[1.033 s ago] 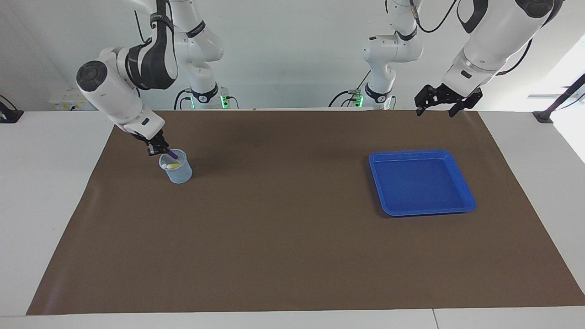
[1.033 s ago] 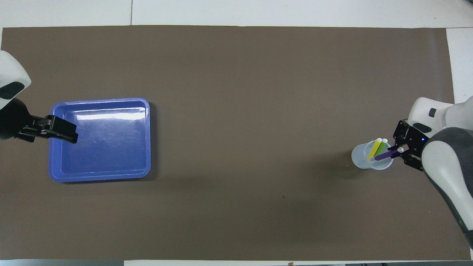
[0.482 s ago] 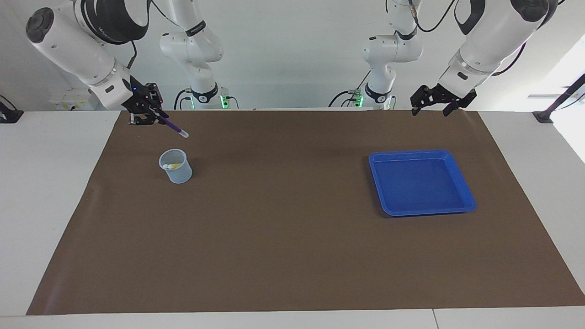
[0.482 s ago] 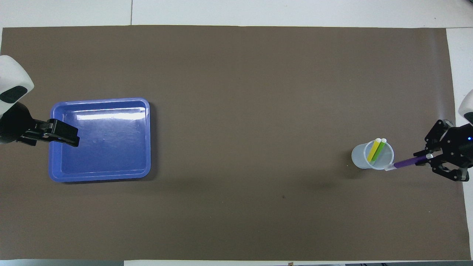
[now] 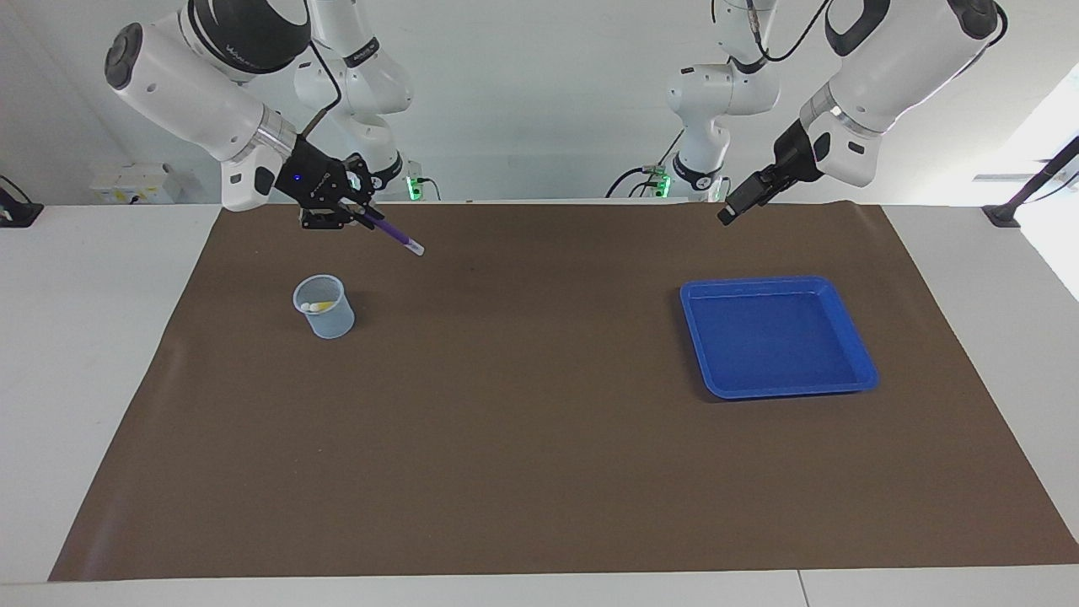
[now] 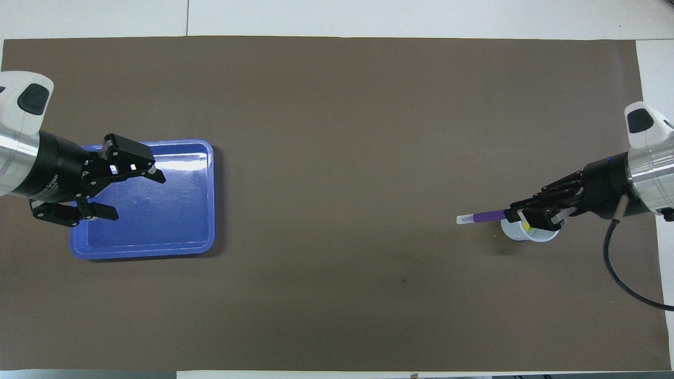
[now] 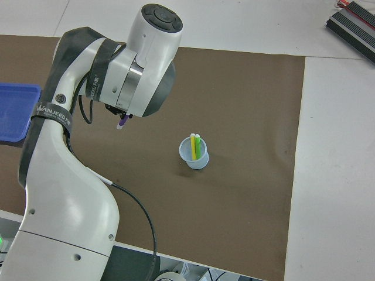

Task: Right arm passes pens to left for tray arrangement
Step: 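Carry the purple pen toward the left gripper while the left gripper approaches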

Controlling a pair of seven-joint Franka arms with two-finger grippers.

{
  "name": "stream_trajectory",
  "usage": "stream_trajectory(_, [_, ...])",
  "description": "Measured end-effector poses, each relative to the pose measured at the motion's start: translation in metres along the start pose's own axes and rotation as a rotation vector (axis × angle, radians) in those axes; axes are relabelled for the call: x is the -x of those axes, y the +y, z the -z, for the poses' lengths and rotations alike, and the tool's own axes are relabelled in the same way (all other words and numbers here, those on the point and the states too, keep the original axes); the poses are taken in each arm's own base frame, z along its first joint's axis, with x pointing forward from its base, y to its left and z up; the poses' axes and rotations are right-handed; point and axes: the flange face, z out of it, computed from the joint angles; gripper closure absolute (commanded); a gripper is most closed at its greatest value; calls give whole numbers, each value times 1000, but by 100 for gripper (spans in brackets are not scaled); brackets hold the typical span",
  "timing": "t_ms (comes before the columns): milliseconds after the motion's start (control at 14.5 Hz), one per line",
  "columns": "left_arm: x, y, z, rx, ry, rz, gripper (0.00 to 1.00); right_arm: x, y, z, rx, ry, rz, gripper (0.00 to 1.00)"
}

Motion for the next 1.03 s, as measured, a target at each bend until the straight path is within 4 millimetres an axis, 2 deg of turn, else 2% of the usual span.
stream_trajectory(138, [16, 19, -8, 62, -33, 185, 1, -12, -14, -11, -34, 57, -143, 100])
stream_trajectory(344, [40, 41, -20, 128, -122, 370, 0, -28, -37, -41, -80, 136, -336, 100])
stream_trajectory(688, [37, 51, -36, 234, -291, 624, 0, -42, -81, -85, -91, 256, -531, 100])
stream_trajectory(1033, [38, 57, -74, 296, -406, 722, 0, -47, -127, -113, -115, 339, -623, 100])
